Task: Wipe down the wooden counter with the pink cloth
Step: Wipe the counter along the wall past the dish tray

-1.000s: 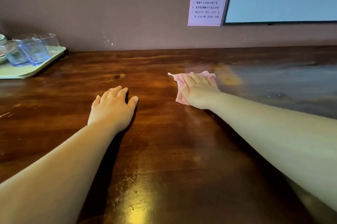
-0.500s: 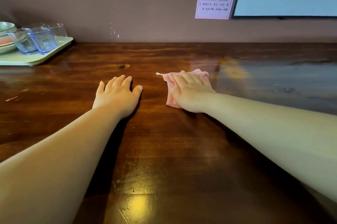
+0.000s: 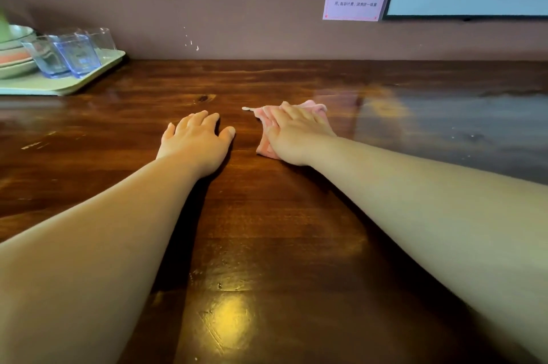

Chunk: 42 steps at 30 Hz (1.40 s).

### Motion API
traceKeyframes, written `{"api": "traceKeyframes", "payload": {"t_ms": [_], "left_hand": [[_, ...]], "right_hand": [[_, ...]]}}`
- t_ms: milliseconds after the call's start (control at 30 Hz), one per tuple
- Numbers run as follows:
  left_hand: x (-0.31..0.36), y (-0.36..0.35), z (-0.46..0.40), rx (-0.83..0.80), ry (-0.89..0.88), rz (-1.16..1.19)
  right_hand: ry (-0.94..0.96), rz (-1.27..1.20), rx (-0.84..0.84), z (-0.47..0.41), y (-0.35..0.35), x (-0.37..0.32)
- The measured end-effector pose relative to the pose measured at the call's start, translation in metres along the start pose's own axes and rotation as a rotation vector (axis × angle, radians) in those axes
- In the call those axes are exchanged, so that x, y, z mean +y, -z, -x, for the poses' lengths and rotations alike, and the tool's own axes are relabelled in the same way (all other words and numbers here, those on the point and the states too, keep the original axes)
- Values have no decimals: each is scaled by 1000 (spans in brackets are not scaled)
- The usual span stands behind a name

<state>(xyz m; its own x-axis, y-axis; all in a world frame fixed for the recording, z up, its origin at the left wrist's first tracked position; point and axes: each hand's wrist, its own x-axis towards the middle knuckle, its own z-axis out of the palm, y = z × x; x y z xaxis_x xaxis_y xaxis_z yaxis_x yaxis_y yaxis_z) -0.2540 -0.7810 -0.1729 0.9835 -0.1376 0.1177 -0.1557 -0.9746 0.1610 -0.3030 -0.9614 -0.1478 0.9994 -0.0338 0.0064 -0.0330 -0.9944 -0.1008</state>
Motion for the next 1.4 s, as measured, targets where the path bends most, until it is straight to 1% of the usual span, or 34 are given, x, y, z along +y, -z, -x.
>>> {"api": "traceKeyframes", "payload": {"t_ms": [67, 167, 233, 367, 433, 600, 800, 933, 1000, 1100, 1167, 1233, 1333, 1400], "left_hand": [[1, 2, 1, -5, -5, 12], [1, 1, 3, -2, -3, 16], [0, 0, 2, -3, -4, 24], [-1, 1, 2, -10, -4, 30], [0, 2, 3, -8, -10, 35], [0, 2, 5, -15, -19, 37], [-1, 4, 3, -17, -28, 15], [-1, 2, 3, -30, -38, 12], [-2, 0, 1, -33, -36, 18], [-3, 1, 1, -25, -34, 21], [-3, 2, 2, -20, -43, 25], [-3, 1, 2, -22, -41, 27], [-5, 0, 1, -31, -41, 22], [-6, -1, -1, -33, -34, 23]], "right_hand": [[-41, 44, 14, 1, 6, -8], [1, -35, -42, 24, -1, -12], [5, -77, -49, 38, -9, -11], [-86, -35, -65, 29, 1, -23], [-97, -23, -56, 26, 5, -27], [45, -81, -75, 58, -14, -20], [-30, -36, -32, 39, -3, -35], [55, -83, -88, 66, -7, -29], [101, -104, -90, 75, -11, -23], [81, -110, -70, 59, -4, -22], [52, -72, -32, 48, 1, -24], [81, -89, -30, 50, 0, -21], [155, -116, -77, 73, -12, -6], [175, -113, -71, 75, -14, 2]]}}
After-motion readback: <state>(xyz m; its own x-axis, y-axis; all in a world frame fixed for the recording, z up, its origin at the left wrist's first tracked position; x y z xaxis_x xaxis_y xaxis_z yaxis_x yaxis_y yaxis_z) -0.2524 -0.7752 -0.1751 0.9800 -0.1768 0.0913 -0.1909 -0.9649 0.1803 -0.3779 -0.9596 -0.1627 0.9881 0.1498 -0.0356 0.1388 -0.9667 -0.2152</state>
